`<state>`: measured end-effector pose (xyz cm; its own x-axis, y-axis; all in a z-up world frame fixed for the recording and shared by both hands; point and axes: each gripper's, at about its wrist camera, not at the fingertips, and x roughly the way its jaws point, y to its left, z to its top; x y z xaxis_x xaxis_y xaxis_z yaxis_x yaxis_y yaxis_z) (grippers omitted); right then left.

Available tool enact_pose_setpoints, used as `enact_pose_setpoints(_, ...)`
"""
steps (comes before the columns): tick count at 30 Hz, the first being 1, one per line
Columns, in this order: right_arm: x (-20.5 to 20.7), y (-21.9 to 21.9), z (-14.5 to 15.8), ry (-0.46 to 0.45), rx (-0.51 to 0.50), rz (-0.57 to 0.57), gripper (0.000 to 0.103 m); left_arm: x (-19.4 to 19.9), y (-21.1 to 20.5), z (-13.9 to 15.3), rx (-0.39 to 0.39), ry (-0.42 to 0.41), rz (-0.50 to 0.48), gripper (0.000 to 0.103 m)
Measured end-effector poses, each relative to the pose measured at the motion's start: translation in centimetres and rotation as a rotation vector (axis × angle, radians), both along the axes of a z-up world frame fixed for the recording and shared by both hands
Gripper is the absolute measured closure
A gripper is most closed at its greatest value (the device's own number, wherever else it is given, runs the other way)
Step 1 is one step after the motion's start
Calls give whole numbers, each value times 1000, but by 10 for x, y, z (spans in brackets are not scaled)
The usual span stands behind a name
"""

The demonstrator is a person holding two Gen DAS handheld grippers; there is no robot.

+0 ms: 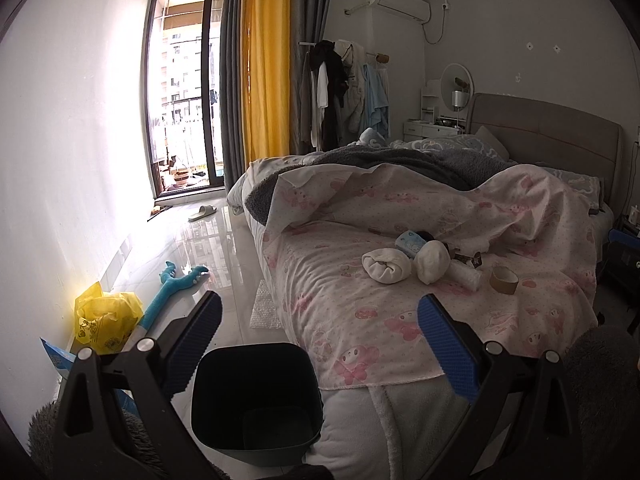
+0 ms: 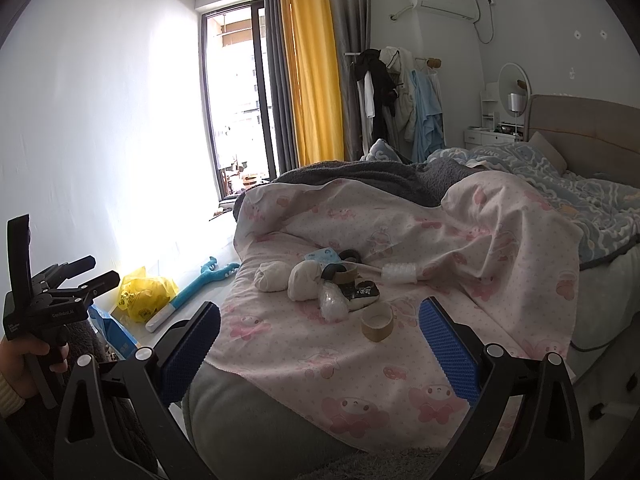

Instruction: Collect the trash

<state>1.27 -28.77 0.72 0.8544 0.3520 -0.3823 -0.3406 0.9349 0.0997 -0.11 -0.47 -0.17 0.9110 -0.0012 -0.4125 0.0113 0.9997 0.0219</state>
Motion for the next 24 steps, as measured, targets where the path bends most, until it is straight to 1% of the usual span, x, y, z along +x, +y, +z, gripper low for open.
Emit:
enact_pose_setpoints(6, -1, 0, 2, -2, -1, 6, 3, 0, 0, 0, 0, 1, 2, 3)
enact_pose_setpoints(8, -1, 2, -6, 0, -6, 7, 3, 0, 0, 0, -1, 1, 0, 3)
enact_pose_setpoints(13, 0, 3, -10, 13, -22, 6, 3, -6, -6, -1, 17, -17, 11, 3)
enact_pose_setpoints(15, 2, 3, -13, 35, -38, 1, 3, -6, -11, -4, 12, -19, -15, 3)
enact_pose_setpoints(19, 10, 5, -15, 79, -61, -7, 3, -5, -18, -3, 26, -15, -43, 3)
enact_pose_setpoints(21, 13, 6, -16, 102, -78, -17, 3, -2, -18, -5, 29, -11, -38, 3)
enact_pose_setpoints(24, 17, 7, -18, 116, -96, -20, 3, 6, -16, -6, 6, 20, -32, 3)
